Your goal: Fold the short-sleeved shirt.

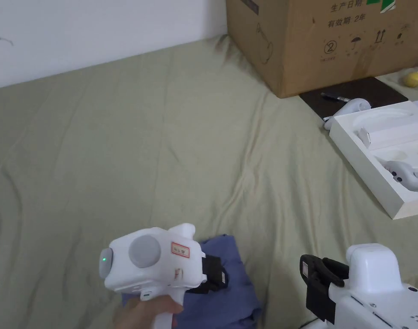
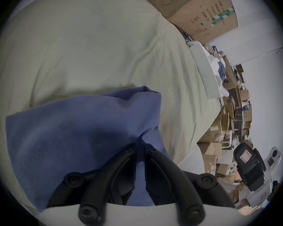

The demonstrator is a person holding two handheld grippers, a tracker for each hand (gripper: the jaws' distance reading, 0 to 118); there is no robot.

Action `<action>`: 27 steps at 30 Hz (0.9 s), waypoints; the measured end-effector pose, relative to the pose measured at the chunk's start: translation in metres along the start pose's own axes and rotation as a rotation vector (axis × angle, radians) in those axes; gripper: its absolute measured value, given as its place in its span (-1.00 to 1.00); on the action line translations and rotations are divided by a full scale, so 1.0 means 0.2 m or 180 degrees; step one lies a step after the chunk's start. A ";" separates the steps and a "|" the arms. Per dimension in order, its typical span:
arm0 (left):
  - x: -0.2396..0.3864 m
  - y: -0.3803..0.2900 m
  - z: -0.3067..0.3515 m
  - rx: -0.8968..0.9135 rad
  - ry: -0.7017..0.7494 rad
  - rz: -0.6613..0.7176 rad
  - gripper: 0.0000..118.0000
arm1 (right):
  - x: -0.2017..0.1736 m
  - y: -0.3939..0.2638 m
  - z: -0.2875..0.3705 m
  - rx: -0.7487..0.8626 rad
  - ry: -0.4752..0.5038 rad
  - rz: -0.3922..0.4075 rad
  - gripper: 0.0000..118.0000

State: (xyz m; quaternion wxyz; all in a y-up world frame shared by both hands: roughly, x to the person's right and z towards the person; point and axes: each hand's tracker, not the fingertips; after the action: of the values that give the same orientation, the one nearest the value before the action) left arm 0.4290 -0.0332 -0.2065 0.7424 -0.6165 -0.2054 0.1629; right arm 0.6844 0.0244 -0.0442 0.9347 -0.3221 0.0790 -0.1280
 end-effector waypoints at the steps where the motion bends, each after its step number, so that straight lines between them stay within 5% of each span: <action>1: 0.02 0.01 -0.01 -0.0026 0.0009 -0.0017 -0.83 | 0.00 0.00 0.00 -0.0012 -0.0004 0.0006 -1.00; 5: 0.08 -0.01 0.04 0.0001 -0.0105 -0.0111 -0.83 | -0.01 0.00 -0.01 -0.0030 0.0002 0.0009 -1.00; 9: 0.04 -0.08 0.22 0.0235 -0.0698 0.0046 -0.83 | -0.07 0.01 -0.03 -0.0050 0.0077 0.0086 -1.00; 16: -0.34 -0.32 0.69 0.0933 -0.0491 0.0559 -0.83 | -0.27 0.02 -0.13 -0.0136 0.0385 0.0255 -1.00; 22: -0.74 -0.55 0.87 0.1289 -0.0547 0.1220 -0.84 | -0.50 -0.10 -0.40 -0.0278 0.0570 0.0776 -1.00; 25: -0.85 -0.60 0.86 0.1243 -0.0674 0.1405 -0.64 | -0.54 -0.19 -0.54 -0.0429 0.0482 0.0817 -1.00; 27: -0.88 -0.59 0.82 0.1079 -0.0837 0.1401 -0.32 | -0.56 -0.22 -0.56 -0.0449 0.0464 0.0799 -1.00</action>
State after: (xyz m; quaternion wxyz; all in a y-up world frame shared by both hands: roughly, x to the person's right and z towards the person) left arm 0.1924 -0.0041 -0.0827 0.7486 -0.4872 -0.1312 0.4301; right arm 0.5426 -0.0417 -0.0966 0.9102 -0.3644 0.1950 -0.0274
